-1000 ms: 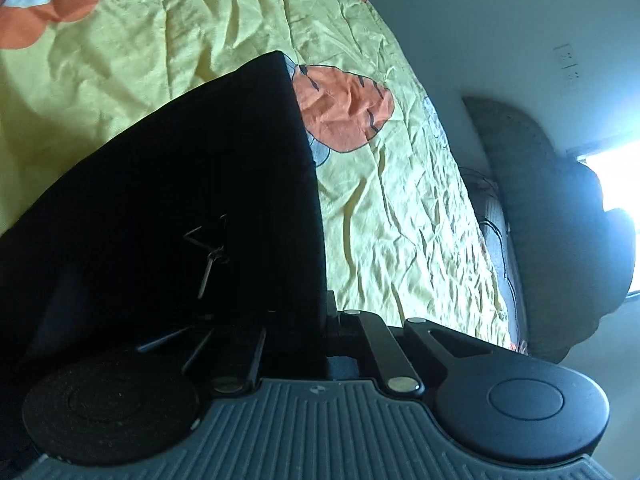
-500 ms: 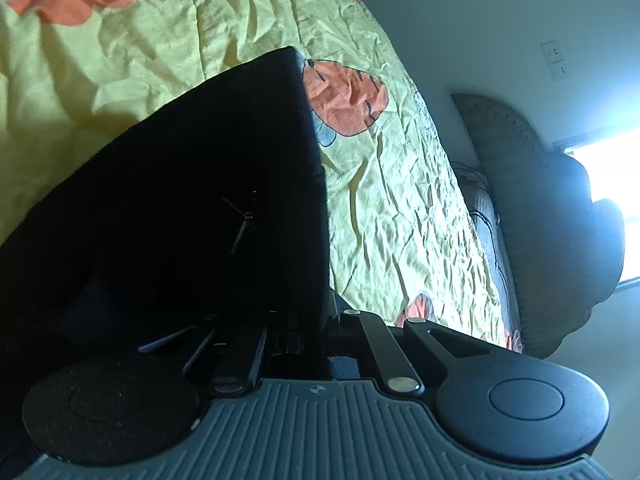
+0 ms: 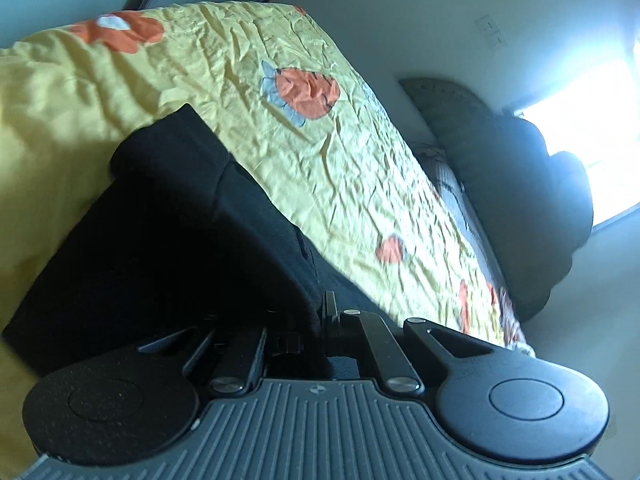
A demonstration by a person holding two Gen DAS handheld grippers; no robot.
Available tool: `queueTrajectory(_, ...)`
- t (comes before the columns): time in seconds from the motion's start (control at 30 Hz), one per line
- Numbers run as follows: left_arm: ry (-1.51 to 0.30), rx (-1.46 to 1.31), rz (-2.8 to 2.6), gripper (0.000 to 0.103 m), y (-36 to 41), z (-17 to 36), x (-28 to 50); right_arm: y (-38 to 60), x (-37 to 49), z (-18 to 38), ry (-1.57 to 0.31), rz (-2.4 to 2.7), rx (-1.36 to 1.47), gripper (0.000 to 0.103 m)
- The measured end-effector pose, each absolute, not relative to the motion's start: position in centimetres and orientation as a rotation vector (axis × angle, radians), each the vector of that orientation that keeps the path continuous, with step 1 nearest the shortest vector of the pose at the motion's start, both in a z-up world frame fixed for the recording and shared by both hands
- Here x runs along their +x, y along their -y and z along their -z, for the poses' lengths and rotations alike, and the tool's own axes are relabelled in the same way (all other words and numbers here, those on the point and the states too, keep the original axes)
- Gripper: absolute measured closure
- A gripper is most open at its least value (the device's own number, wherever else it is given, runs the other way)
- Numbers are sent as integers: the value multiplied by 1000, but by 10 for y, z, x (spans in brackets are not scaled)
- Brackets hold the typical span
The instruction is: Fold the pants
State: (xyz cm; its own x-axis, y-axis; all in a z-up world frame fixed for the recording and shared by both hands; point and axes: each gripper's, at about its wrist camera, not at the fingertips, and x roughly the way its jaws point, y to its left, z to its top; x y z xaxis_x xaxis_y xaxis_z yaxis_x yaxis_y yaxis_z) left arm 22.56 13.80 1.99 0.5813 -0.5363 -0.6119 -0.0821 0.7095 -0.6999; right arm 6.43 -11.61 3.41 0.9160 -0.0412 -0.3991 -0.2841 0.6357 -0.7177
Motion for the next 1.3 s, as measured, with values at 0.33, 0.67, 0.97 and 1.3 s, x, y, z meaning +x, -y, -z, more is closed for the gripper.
queueTrajectory(0.33, -986, -688, 280, 99, -162, 11, 169, 97, 52, -15, -468, -214, -860, 96)
queueTrajectory(0.67, -963, -525, 238, 98, -147, 11, 160, 84, 64, 12, -535, -249, -857, 97)
queueTrajectory(0.97, -910, -387, 176, 85, -136, 7, 156, 78, 44, 21, -525, -234, -845, 96)
queueTrajectory(1.3, -872, -241, 28, 60, -142, -27, 137, 86, 13, 31, -496, -199, -869, 92)
